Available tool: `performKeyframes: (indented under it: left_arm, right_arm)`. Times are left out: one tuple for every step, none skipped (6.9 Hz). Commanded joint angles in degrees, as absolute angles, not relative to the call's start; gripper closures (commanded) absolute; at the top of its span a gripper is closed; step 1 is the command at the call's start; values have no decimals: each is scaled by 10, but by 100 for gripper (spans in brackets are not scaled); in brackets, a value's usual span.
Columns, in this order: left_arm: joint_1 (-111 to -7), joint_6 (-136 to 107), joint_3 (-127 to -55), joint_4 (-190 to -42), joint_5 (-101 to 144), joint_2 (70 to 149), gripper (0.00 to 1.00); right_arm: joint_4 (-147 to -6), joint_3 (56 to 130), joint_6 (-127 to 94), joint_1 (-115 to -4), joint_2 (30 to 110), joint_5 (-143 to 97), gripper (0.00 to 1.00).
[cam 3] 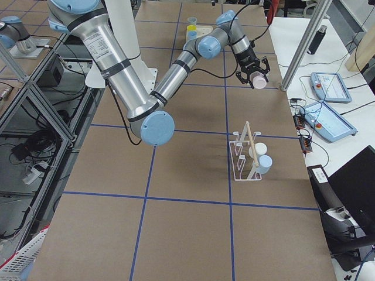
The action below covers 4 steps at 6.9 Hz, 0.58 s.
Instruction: Transfer IKEA cup to right arm and place on rack
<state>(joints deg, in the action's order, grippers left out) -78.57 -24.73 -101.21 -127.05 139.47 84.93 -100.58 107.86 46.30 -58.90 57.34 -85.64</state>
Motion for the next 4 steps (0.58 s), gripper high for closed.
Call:
performKeyframes:
  left_arm:
    - [-786,-250,-1015,-1272,1395,846,0]
    - [-786,-252,-1015,-1272,1395,847,0]
    - [-785,-253,-1016,-1272,1395,846,0]
    - [-786,-254,-1016,-1272,1395,846,0]
  right_arm:
    - [-1007,1036,577,-595,584,-797,76]
    - [-1005,1018,611,-595,591,-772,76]
    - [-1002,995,633,-595,592,-750,76]
    - [-1000,976,657,-595,593,-733,72]
